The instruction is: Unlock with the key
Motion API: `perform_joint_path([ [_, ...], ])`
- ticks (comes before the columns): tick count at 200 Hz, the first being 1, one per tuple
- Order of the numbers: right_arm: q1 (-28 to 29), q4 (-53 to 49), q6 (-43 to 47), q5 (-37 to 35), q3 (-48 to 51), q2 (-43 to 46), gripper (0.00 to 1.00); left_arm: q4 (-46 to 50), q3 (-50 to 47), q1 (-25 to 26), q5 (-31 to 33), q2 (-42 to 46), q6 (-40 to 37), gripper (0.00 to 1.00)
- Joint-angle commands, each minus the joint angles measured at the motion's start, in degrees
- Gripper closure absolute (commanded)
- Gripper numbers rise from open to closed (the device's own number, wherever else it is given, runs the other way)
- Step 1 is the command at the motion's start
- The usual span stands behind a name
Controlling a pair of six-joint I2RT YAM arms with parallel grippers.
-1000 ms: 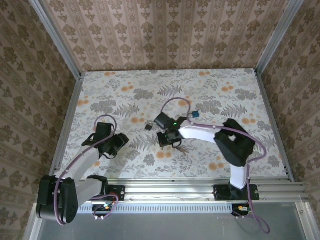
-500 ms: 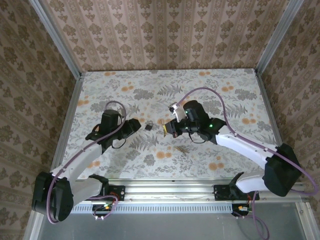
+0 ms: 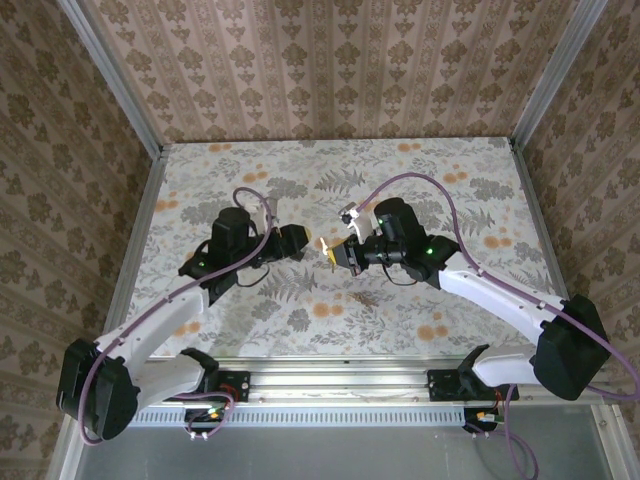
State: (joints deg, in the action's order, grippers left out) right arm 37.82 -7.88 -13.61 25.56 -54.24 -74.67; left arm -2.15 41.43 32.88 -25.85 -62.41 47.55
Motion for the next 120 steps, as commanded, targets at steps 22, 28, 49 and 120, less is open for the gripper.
perform_joint_path([
  [22,-0.21,0.10,-0.16,2.99,-0.36,0.40,1.00,-3.55,3.11,2.69,-1.75,-1.63,-2.44,0.44],
  [28,-0.25,0.26,-0.34,3.29,-0.31,0.25,1.00,-3.68,3.29,2.92,-1.75,-1.84,-2.53,0.44],
  [49,-0.22,1.00,-0.72,3.33,-0.08,0.44,1.00,-3.76,3.48,3.16,-1.77,-2.64,-2.46,0.47],
  [120,-0.24,1.03,-0.87,3.46,0.10,0.01,1.00,-5.45,4.60,4.96,-2.72,-4.62,-2.28,0.82],
])
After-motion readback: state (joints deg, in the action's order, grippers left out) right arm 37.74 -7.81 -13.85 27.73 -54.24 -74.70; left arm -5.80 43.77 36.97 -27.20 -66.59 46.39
